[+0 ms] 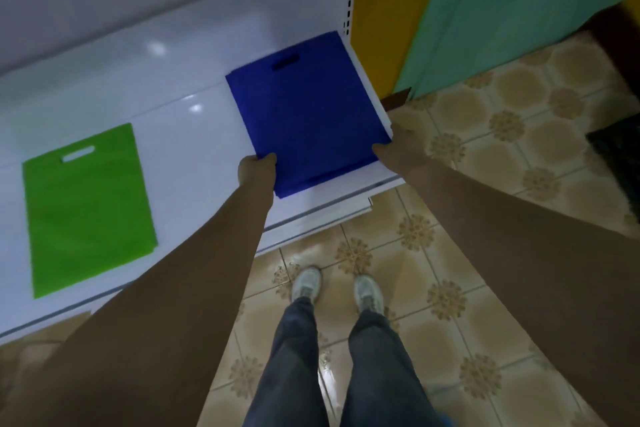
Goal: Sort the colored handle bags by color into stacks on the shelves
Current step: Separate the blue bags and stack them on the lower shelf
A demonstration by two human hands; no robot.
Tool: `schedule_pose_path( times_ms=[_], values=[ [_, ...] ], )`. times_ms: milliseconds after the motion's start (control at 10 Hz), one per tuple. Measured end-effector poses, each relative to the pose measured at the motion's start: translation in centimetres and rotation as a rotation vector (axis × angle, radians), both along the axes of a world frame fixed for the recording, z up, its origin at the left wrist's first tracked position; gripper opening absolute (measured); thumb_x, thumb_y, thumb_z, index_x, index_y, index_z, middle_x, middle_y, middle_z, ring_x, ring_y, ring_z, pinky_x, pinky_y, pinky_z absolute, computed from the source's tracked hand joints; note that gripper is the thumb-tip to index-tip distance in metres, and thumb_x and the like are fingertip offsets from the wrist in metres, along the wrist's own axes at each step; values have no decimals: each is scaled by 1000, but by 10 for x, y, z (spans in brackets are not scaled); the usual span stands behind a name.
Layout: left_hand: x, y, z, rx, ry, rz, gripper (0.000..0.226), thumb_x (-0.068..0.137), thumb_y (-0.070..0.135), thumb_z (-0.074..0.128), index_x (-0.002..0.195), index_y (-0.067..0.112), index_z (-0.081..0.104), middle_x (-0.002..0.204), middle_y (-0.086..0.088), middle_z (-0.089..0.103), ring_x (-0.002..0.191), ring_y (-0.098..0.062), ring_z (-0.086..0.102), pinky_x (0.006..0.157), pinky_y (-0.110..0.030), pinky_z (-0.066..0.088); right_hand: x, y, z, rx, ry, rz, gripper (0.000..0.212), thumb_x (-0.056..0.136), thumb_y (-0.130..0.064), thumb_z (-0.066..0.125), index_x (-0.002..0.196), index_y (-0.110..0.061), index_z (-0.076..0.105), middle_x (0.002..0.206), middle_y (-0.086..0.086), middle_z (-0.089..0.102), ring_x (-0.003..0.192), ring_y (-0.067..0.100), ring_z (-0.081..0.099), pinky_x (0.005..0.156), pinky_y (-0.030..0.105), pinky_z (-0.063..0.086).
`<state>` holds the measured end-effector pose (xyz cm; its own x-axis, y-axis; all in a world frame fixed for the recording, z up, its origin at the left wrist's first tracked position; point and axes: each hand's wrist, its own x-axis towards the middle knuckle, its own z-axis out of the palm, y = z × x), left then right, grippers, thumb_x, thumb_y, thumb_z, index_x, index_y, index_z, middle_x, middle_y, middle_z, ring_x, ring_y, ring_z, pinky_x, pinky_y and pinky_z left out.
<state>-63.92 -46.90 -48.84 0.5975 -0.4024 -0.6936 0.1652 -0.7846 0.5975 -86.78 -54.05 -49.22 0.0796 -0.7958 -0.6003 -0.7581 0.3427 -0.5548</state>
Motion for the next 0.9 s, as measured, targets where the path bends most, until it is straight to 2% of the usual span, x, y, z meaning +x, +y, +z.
schedule_pose_path(
  times_ms=[100, 200, 300, 400, 500, 600, 700, 800, 900],
  values=[
    [-2, 1, -6, 161, -267, -157, 51, 91, 29, 59, 134, 6, 43, 134, -15, 47, 112, -33, 53, 78, -38, 47, -6, 2, -10, 2, 2, 18, 54, 95, -21, 54, 141, -3, 34, 137, 16, 46, 119, 34, 50, 94, 38, 46],
    [-10, 5, -11, 71, -224, -205, 52, 93, 22, 54, 141, 7, 39, 126, -7, 48, 103, -27, 52, 77, -34, 42, -4, 0, -11, -44, 65, 52, 51, 92, -20, 54, 136, -1, 38, 130, 19, 50, 114, 35, 52, 92, 42, 47],
    [-11, 2, -15, 41, -224, -277, 33, 91, 18, 51, 123, 6, 53, 109, -8, 54, 83, -22, 52, 65, -31, 41, 2, 0, -12, -131, 202, 166, 54, 92, -23, 50, 140, -2, 36, 135, 23, 45, 121, 41, 46, 99, 48, 41],
    [-6, -2, -12, 59, -177, -256, 19, 90, 18, 51, 103, 5, 54, 91, -8, 53, 67, -17, 46, 55, -27, 36, 5, -1, -11, -111, 196, 171, 52, 93, -21, 49, 140, -2, 36, 133, 24, 46, 120, 41, 48, 98, 48, 41],
    [4, -2, -11, 58, -128, -251, 36, 93, 22, 51, 124, 5, 52, 103, -9, 58, 79, -22, 54, 70, -31, 43, 9, -2, -1, -129, 240, 184, 55, 94, -23, 49, 140, 2, 33, 134, 27, 46, 121, 44, 47, 100, 50, 41],
    [8, 14, 26, 20, -165, -269, 58, 98, 27, 49, 150, 9, 31, 144, -9, 47, 122, -28, 52, 87, -28, 39, 32, 4, 21, -210, 227, 208, 65, 97, -26, 46, 148, 3, 19, 143, 28, 37, 128, 45, 40, 104, 50, 35],
    [15, 53, 50, -94, -162, -207, 62, 97, 31, 55, 152, 17, 31, 148, -9, 45, 130, -25, 49, 106, -32, 40, 85, 20, 55, -241, 113, 289, 72, 100, -35, 43, 153, -3, 6, 153, 21, 28, 134, 39, 37, 106, 47, 39],
    [36, 115, 79, -185, -234, -69, 58, 96, 27, 59, 149, 18, 38, 138, -12, 53, 122, -25, 55, 104, -36, 43, 167, 50, 97, -308, -70, 459, 67, 100, -40, 42, 153, -8, 16, 151, 16, 34, 135, 34, 38, 105, 46, 41],
    [62, 190, 111, -228, -313, 61, 53, 97, 26, 56, 147, 19, 41, 133, -10, 56, 120, -23, 55, 101, -36, 44, 250, 104, 143, -424, -226, 651, 57, 99, -36, 44, 145, -4, 34, 143, 17, 45, 132, 33, 42, 108, 42, 36]
  ],
)
